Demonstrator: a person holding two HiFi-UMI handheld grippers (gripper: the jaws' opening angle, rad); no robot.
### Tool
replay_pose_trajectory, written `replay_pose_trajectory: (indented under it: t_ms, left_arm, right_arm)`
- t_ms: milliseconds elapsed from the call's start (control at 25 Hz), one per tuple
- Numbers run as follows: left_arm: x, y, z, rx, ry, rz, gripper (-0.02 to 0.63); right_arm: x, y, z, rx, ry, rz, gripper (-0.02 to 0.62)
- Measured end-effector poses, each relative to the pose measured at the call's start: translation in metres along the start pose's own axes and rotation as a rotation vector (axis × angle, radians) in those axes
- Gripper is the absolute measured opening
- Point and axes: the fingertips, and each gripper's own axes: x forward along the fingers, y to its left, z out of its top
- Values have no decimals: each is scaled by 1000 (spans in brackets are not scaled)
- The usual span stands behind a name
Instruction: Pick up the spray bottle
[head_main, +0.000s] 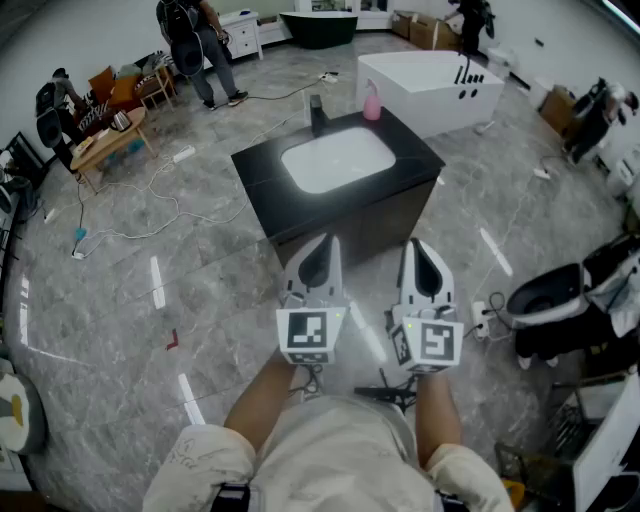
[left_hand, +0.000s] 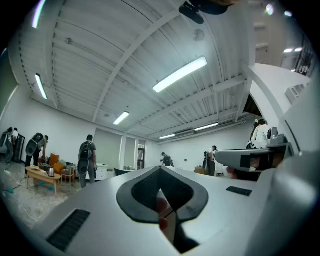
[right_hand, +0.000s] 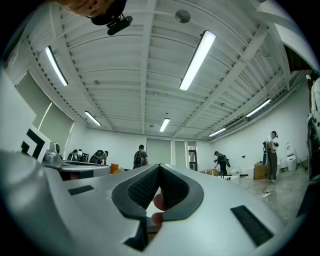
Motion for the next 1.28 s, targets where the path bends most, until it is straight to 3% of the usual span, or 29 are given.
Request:
replay_pose_trajectory:
  t_ms: [720, 1280]
  left_arm:
    - [17, -53, 7, 16, 5, -14, 2]
    - [41, -133, -9, -18, 51, -11, 2]
  right_arm:
    - [-11, -49, 11, 15, -31, -8, 3]
    - [-43, -141, 0, 94, -12, -19, 5]
